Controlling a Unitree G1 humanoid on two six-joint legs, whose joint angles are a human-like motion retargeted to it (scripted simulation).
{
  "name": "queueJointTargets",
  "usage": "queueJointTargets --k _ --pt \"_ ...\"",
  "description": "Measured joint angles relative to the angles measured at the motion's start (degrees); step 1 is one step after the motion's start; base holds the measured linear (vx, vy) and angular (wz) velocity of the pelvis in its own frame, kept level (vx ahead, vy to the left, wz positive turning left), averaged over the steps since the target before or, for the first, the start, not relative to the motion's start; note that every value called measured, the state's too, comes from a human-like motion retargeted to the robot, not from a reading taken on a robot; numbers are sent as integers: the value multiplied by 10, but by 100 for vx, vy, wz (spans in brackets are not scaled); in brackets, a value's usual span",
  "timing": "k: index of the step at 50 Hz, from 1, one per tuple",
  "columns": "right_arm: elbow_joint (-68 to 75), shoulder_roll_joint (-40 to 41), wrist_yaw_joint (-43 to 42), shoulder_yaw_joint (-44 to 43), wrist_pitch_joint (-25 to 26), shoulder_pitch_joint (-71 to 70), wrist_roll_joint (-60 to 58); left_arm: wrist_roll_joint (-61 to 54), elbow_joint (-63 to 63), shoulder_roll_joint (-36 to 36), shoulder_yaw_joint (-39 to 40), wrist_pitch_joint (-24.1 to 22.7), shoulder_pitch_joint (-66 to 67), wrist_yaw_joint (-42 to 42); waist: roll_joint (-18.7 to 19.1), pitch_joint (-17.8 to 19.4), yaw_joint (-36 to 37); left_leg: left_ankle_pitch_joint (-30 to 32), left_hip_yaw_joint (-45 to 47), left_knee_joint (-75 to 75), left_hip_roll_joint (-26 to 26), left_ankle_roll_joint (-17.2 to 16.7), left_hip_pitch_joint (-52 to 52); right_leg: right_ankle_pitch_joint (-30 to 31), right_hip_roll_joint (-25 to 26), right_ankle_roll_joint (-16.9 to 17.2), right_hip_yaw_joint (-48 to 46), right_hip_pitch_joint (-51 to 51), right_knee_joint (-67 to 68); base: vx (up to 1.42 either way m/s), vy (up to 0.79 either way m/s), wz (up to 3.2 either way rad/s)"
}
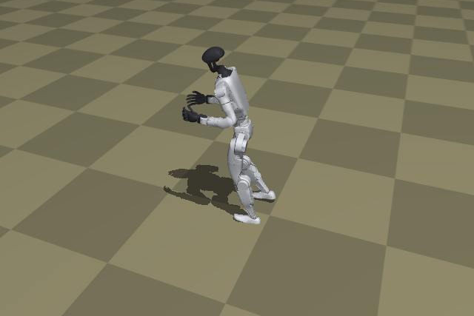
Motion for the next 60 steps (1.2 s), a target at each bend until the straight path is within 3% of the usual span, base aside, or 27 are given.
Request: queueJointTargets --k 3,5,7,10,13,15,18,21,25,27,30,33,35,38,42,45,47,49,52,55,58,60 --pt "-39 19 -8 21 -18 4 58 -92 -2 71 36 -23 110 -19 -29 -12 96 102 -10 -16 -15 -16 -64 100 39 33 126 84 -155 -75 -25 58" --pt "-76 3 33 21 -7 -9 41 -117 -19 101 81 -26 169 -38 -43 -21 124 146 -26 -18 -35 -29 -114 142 42 35 189 134 -257 -82 -17 142" --pt "-119 -17 73 17 3 -32 19 -112 -37 105 116 -22 193 -45 -46 -20 131 129 -29 0 -64 -32 -154 128 24 22 202 163 -329 -89 -5 200" --pt "-163 -45 98 39 -2 -81 2 -76 -40 83 136 -18 169 -45 -41 2 148 43 31 67 -85 -19 -182 51 -11 13 143 168 -379 -90 4 173" --pt "-111 -71 75 78 -18 -124 -9 -14 8 35 134 -7 108 -31 -43 23 160 -30 149 198 -45 2 -186 -21 -25 5 75 132 -353 -78 6 139" --pt "-35 -89 51 87 -16 -129 -57 21 46 -2 122 5 77 -15 -45 13 152 -56 202 250 -5 8 -169 -39 -23 4 39 99 -320 -54 9 193" --pt "35 -110 23 57 -4 -63 -129 -1 56 -31 77 4 72 -7 -48 -29 112 -37 229 207 27 -20 -105 -17 -24 24 -60 90 -310 -26 14 310" --pt "10 -106 33 -9 10 69 -44 -88 2 -8 33 8 88 -35 -59 -81 53 22 285 138 58 -58 -56 9 -32 40 -188 109 -337 -11 22 427" --pt "-44 -93 70 -65 11 224 53 -121 -55 38 -30 6 66 -86 -40 -124 -5 95 382 93 107 -99 -13 4 -40 12 -262 117 -268 -6 39 440" --pt "-56 -103 74 -69 -4 257 49 -99 -45 43 -72 -10 20 -101 -19 -105 -2 51 342 76 115 -120 7 -40 -57 -14 -206 89 -104 -2 46 350" --pt "-37 -120 47 -55 -20 242 36 -53 10 28 -125 -22 -71 -83 -16 -50 -1 -53 218 223 118 -97 -46 -111 -80 -31 -93 49 122 -3 36 341" --pt "0 -124 3 -32 -4 191 7 -39 57 -13 -133 12 -130 -23 -23 -4 15 -67 119 309 73 -18 -99 -126 -60 -43 19 20 206 -4 17 306" --pt "-5 -122 -5 -21 -6 171 10 -46 51 -33 -112 14 -138 4 -24 13 33 -45 70 281 41 -17 -93 -119 -34 -43 82 15 201 4 4 254" --pt "-41 -110 16 -14 -9 181 33 -91 -2 -25 -67 -2 -96 2 -17 7 47 45 -10 162 11 -37 -57 -76 20 -36 142 31 101 5 -8 264" --pt "-77 -91 53 0 0 204 29 -105 -44 -5 -17 -17 -16 1 8 -19 38 207 -128 -8 1 -75 -26 71 93 5 194 76 -120 -7 -15 330" --pt "-99 -89 72 14 6 176 34 -111 -46 -18 -13 -18 22 5 25 -18 20 217 -38 -45 18 -103 -34 170 95 37 171 109 -236 -16 -12 368" --pt "-105 -96 76 19 1 127 65 -114 -39 -24 -19 -17 31 -5 22 -14 3 161 72 44 26 -93 -73 155 70 42 109 125 -252 -23 -12 375" --pt "-103 -107 58 16 1 56 83 -117 -21 -29 -34 4 10 -7 16 8 4 98 120 143 34 -49 -102 105 48 33 50 126 -237 -32 -10 316" --pt "-90 -136 3 6 -8 -45 102 -85 21 -24 -45 31 -10 -12 10 36 26 7 103 366 49 -15 -166 27 28 -1 -13 113 -185 -32 -3 197" --pt "-92 -135 -53 -30 -21 -103 92 -62 40 -6 -18 45 19 -15 1 39 45 -36 80 474 62 1 -174 5 12 -20 -39 75 -131 -27 4 107" --pt "-140 -82 -51 -97 -32 -72 121 -133 7 18 28 30 96 -37 -23 11 47 -23 77 430 63 -2 -123 58 -1 -5 -60 67 -179 -22 10 85" --pt "-173 -46 -67 -136 -38 -23 143 -152 -11 31 59 22 139 34 -40 -10 48 16 82 350 58 -14 -72 116 -8 5 -69 72 -240 -25 18 66"
